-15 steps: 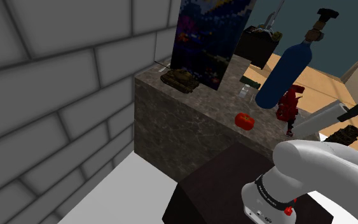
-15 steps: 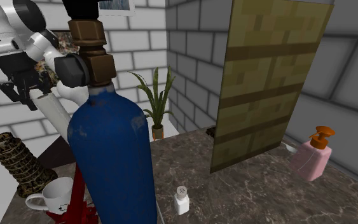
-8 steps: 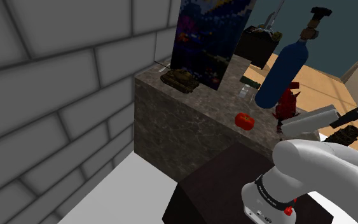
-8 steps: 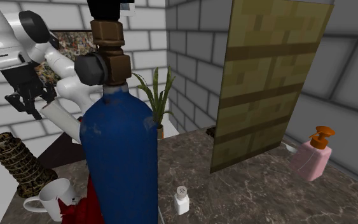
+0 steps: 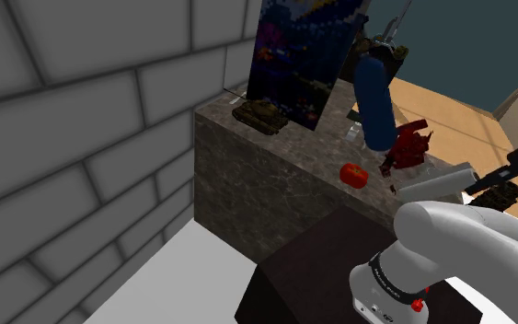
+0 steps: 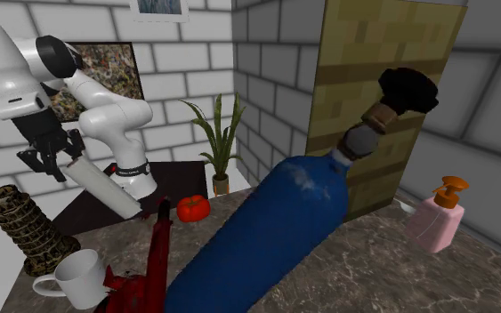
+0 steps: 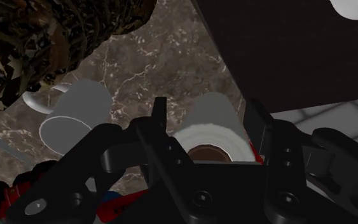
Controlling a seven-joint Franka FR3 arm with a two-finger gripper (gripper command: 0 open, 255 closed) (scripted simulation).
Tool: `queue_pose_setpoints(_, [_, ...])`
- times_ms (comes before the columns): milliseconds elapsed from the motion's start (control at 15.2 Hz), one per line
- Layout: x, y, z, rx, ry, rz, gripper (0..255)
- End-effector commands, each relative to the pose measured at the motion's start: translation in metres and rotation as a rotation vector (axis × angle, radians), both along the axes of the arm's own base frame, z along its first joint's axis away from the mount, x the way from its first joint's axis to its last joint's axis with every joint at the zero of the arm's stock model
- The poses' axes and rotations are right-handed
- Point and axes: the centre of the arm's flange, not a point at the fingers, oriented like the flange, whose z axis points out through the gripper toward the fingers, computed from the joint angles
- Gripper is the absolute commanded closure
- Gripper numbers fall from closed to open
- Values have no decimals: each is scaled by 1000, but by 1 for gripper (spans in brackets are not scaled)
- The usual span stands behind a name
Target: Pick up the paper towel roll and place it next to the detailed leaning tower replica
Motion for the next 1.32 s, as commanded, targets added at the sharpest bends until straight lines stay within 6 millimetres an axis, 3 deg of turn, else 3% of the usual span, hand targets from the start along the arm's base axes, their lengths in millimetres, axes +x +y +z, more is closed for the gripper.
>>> queue_pose_setpoints(0, [0,0,-11,0,0,0,255])
queue_pose_setpoints(198, [0,0,-24,0,0,0,255])
queue_pose_setpoints(660, [0,0,-24,0,0,0,255])
queue_pose_setpoints(726, [0,0,-24,0,0,0,0])
queue_pose_setpoints(1056, [0,0,-24,0,0,0,0])
queue_pose_setpoints(1254, [-7,0,15,0,0,0,0])
